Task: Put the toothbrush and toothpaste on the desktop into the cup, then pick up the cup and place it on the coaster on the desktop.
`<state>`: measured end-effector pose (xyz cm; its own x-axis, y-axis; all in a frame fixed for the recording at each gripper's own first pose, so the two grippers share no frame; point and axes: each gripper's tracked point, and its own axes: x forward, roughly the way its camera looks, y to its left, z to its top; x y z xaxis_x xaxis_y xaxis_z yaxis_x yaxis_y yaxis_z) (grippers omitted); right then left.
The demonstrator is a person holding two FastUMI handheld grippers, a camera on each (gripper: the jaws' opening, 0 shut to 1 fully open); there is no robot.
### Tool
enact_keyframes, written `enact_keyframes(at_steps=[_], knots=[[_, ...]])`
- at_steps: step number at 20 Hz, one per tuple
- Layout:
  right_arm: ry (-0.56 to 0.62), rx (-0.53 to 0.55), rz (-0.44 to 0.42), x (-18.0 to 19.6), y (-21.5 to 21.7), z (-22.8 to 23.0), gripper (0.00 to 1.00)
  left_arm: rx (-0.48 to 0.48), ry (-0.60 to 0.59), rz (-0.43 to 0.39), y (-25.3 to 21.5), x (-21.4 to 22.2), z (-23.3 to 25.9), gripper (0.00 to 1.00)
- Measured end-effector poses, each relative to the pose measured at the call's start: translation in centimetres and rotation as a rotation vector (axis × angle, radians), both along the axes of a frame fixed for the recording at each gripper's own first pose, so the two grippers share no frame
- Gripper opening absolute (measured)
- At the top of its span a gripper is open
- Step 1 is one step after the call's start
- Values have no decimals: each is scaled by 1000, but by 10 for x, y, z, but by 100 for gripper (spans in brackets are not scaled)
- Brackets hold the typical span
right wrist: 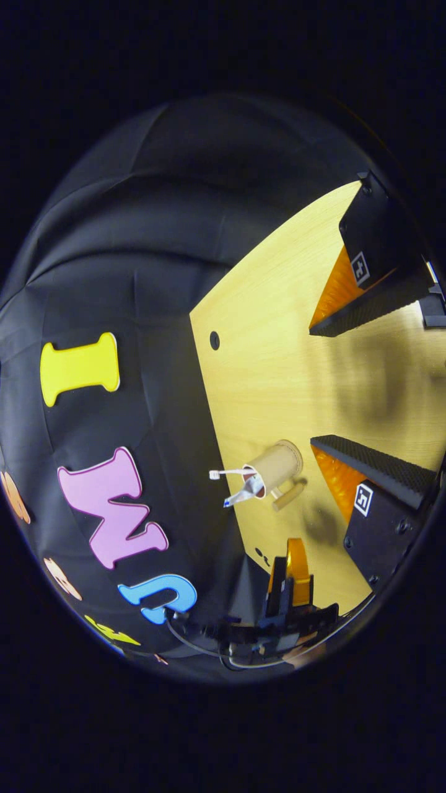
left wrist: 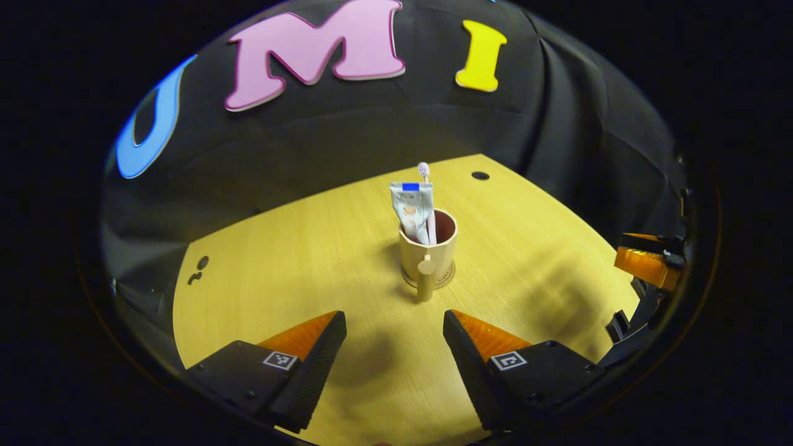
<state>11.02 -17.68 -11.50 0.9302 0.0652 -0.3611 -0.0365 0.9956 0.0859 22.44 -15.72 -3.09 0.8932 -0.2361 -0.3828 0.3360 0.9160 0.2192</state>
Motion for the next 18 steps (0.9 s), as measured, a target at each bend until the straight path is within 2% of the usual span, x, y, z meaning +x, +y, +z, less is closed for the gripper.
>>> enact_keyframes(at_steps=[5, 9, 13, 15, 18], knots=[[-51, -39, 64, -16, 35, 30, 98, -140, -198, 67, 33, -59, 43, 98], [-124, -106, 112, -44, 68, 57, 98, -202, -345, 98, 42, -103, 64, 98], [-204, -153, 155, -83, 103, 80, 98, -188, -387, 67, 48, -154, 65, 98], [-218, -172, 178, -100, 118, 84, 98, -246, -420, 72, 48, -179, 70, 97], [-242, -169, 168, -121, 130, 89, 98, -334, -491, 122, 59, -211, 82, 98]])
